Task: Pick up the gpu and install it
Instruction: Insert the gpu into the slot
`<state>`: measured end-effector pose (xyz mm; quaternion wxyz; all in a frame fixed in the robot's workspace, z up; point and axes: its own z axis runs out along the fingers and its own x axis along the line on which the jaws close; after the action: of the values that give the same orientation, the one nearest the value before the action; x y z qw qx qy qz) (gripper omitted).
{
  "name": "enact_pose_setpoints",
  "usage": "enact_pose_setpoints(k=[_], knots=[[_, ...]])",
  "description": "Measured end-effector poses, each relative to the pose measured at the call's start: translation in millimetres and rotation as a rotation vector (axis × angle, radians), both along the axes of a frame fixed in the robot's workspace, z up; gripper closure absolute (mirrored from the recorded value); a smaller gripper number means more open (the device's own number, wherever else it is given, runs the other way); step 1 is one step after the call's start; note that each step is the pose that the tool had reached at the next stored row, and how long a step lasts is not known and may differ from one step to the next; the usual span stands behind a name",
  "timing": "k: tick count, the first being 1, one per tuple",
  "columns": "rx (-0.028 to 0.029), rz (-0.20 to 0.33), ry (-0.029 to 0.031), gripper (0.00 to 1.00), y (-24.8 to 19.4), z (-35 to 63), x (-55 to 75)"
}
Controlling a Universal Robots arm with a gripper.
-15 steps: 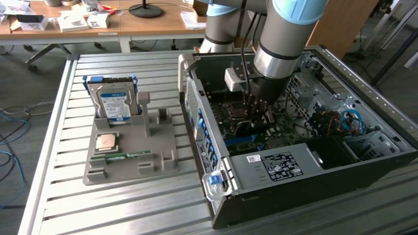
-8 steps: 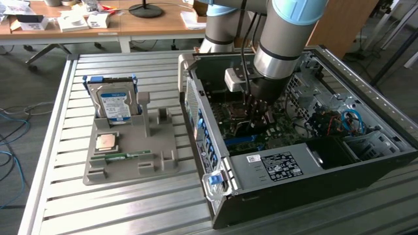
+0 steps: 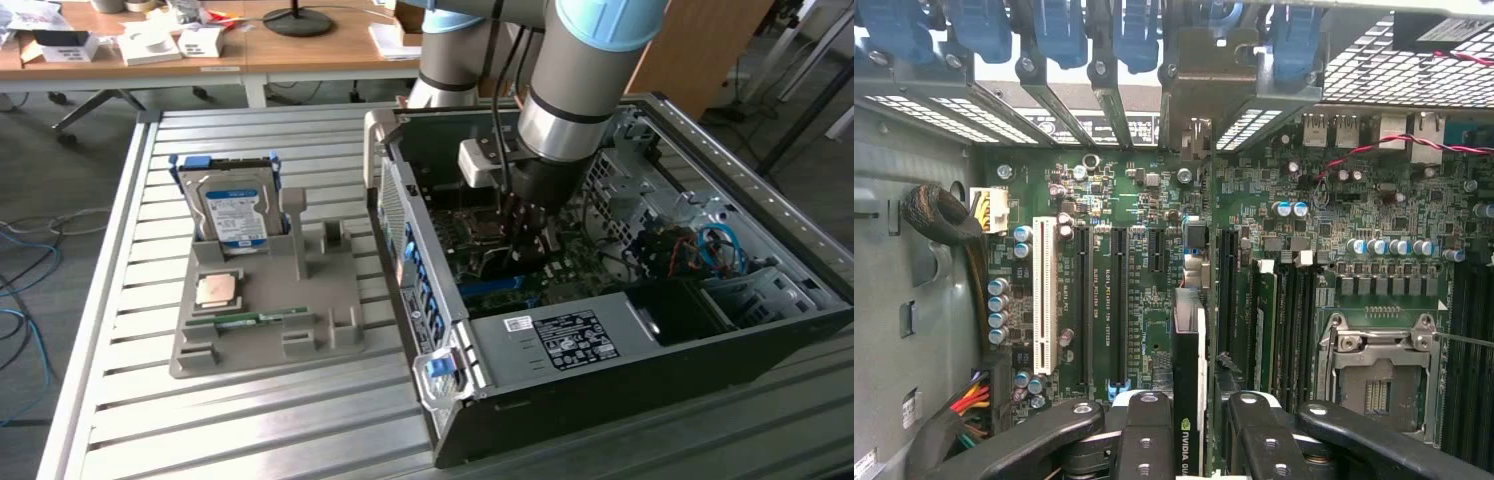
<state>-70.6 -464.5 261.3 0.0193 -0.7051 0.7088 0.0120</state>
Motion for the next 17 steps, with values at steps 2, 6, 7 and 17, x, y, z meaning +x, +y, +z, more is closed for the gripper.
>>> enact_pose_setpoints(k=[2,6,7,17], knots=[[0.0,0.0,0.0,0.74,0.0,0.0,0.0],[0.0002,0.0,-0.0001,0.74,0.0,0.5,0.1],[0.0002,0.0,-0.0001,0.74,0.1,0.6,0.1],[0.0001,0.0,0.0004,0.74,0.0,1.7,0.2]])
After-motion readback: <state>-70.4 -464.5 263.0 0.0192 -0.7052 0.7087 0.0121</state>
